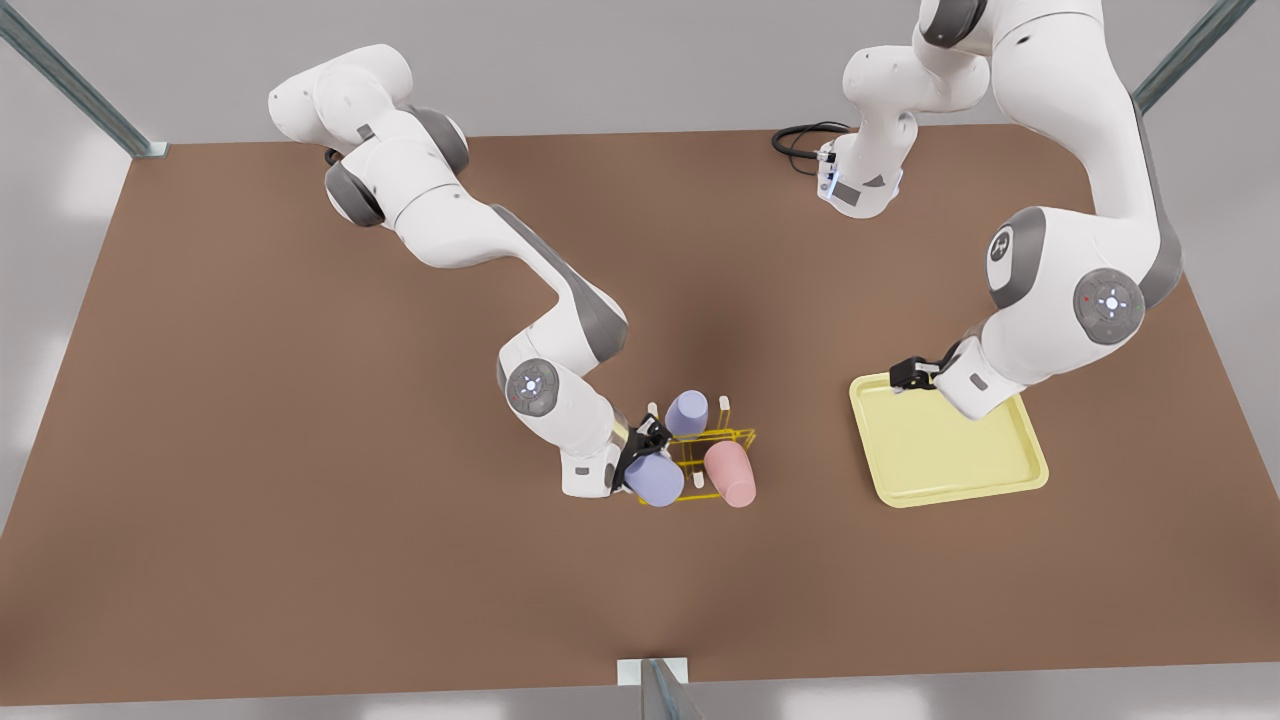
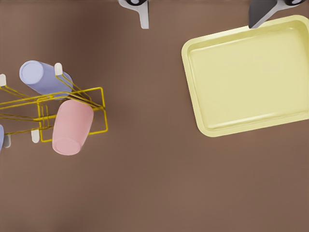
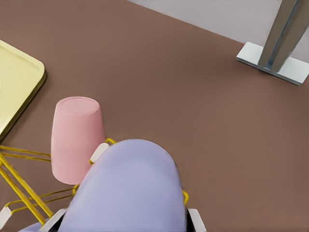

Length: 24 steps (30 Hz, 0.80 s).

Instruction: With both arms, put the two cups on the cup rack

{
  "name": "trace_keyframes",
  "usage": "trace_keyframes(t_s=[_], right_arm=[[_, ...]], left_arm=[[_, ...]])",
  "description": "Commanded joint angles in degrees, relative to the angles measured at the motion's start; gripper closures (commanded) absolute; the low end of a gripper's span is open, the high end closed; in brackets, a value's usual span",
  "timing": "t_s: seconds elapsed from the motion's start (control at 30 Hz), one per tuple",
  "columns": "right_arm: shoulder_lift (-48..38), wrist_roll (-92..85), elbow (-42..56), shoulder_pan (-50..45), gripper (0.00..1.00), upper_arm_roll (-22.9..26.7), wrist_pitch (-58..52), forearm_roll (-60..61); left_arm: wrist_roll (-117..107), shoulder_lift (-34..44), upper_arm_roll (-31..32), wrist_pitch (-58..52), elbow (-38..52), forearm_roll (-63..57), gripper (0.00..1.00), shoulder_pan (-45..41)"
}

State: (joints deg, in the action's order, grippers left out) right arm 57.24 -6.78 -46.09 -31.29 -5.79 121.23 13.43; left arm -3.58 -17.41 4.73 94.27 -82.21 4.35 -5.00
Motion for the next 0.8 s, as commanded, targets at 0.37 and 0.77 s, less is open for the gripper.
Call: trace_keyframes(t_s=[0.37, 0.77], right_arm=[[-14.1, 9.6, -0.1, 3.7, 0.00, 25.6, -42.9, -1.2], [-48.9, -1.7, -28.4, 26.2, 0.00, 9.9, -49.7, -14.4]], left_arm=[[0.8, -0.4, 0.0, 0.0, 0.0, 0.0, 0.00, 0.3], [-3.7, -0.5, 0.0, -0.3, 0.1, -0.5, 0.00, -0.1]])
